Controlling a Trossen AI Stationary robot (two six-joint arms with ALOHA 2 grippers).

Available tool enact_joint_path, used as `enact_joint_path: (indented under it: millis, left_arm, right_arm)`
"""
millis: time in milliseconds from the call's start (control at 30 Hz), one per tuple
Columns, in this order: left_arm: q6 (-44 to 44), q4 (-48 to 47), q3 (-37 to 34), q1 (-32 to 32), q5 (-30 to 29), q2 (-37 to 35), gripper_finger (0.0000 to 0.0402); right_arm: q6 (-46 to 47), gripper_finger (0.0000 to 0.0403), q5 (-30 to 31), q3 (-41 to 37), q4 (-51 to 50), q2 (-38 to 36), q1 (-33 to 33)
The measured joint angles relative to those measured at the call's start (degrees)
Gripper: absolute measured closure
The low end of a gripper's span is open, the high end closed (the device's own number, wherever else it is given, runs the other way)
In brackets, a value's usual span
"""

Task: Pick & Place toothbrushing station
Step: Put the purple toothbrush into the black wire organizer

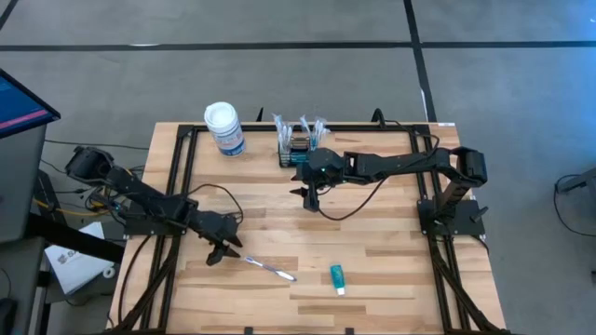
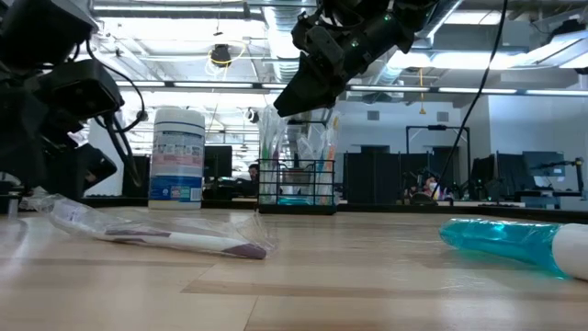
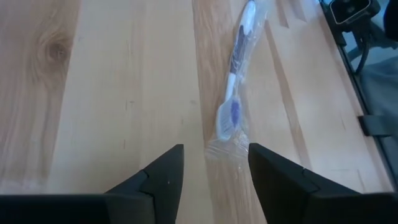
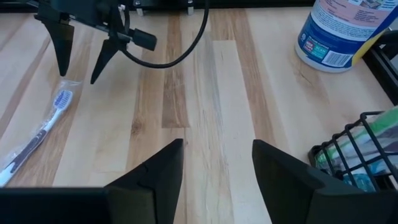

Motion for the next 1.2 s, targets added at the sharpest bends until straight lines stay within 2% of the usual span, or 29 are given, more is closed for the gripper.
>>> enact_joint_path:
  millis: [133, 367, 833, 1200]
  left_arm:
    - [0.09, 0.02, 0.00, -2.07, -3.83, 0.00, 0.0207]
    - [0.18, 0.20, 0.00, -4.70, -6.91, 1.67, 0.0183]
    - [0.27, 7.76, 0.04, -9.17, -11.12, 9.61, 0.0183]
    - [0.55, 11.06, 0.00, -9.88, -11.01, 10.27, 0.0183]
  right_arm:
    - [0.00, 0.0223, 0.00, 0.00, 0.00, 0.00, 0.01]
    - [0.02, 0.0225, 0.00, 0.00, -0.02, 0.00, 0.04]
    - [0.60, 0.0224, 0.02, 0.00, -0.02, 0.00, 0.28]
    - [0.61, 0.0223, 0.00, 0.00, -0.02, 0.00, 0.39]
